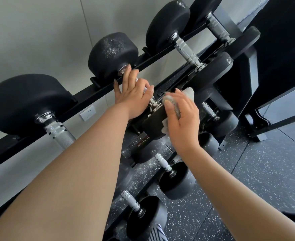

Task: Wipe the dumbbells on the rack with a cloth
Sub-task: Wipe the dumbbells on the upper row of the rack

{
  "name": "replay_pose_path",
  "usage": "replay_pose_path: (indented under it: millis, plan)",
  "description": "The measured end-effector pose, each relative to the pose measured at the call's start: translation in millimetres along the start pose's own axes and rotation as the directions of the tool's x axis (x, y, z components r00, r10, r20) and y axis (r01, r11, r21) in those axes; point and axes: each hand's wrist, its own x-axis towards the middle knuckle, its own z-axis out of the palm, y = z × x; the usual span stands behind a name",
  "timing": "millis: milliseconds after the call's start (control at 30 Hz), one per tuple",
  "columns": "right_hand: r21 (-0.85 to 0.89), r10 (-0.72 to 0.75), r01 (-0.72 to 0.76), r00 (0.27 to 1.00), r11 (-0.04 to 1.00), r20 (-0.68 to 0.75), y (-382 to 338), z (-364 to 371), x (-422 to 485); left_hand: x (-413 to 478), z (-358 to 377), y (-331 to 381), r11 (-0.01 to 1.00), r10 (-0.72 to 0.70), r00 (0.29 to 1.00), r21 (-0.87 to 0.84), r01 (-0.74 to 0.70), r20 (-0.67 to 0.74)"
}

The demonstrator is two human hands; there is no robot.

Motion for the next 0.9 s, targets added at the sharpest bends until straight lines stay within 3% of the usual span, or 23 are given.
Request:
replay_pose_path:
  millis: [100,233,333,367,467,567,733,900]
  plan:
    - [-0.093,-0.189,0.190,0.982,0.977,0.016,-4.2,6.2,-12.2,1.1,1.6,-0.5,1.000,-0.014,1.000,0.012,0.014,-0.005]
    - [-0.036,-0.206,0.207,0.978,0.978,0.029,-10.1,2.3,-12.0,-0.1,1.6,1.6,1.000,-0.025,1.000,0.018,0.025,-0.008]
    - [0.315,-0.005,-0.027,0.995,0.949,0.102,-14.8,-12.4,-5.1,-0.5,2.0,2.6,1.000,-0.026,0.999,0.009,0.026,-0.028]
    - [0.355,0.060,-0.099,0.991,0.930,0.119,-13.3,-15.7,-2.5,-1.2,2.0,2.8,1.000,-0.026,0.999,0.008,0.027,-0.036]
    - [0.145,0.299,-0.318,0.945,0.937,0.135,-2.3,-21.5,7.1,-2.7,1.5,3.0,0.998,-0.014,0.998,0.064,0.017,-0.057]
    - [0.019,0.520,-0.536,0.827,0.844,0.213,2.4,-28.3,11.9,-5.3,-4.9,1.1,0.978,0.024,0.998,0.208,-0.013,-0.050]
    - [-0.015,0.255,-0.255,0.957,0.967,0.140,1.2,-26.7,11.7,-9.0,-24.0,-4.8,0.916,0.091,0.996,0.391,-0.090,0.018]
    - [0.005,0.244,-0.253,0.936,0.967,0.255,3.2,-29.1,37.5,-6.5,-26.5,-0.9,0.927,0.081,0.997,0.368,-0.077,0.005]
